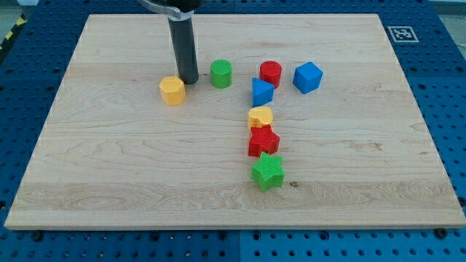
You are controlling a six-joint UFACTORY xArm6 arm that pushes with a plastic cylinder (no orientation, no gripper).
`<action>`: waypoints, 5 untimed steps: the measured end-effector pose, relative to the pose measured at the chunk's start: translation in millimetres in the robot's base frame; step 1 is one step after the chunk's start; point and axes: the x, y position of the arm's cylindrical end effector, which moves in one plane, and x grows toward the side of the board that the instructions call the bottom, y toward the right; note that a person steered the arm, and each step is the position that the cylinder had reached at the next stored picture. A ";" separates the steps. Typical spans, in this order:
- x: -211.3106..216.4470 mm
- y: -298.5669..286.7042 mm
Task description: Move the green circle right a bit
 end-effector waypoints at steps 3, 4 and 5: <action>-14.9 0.0; -14.9 0.0; -14.5 0.4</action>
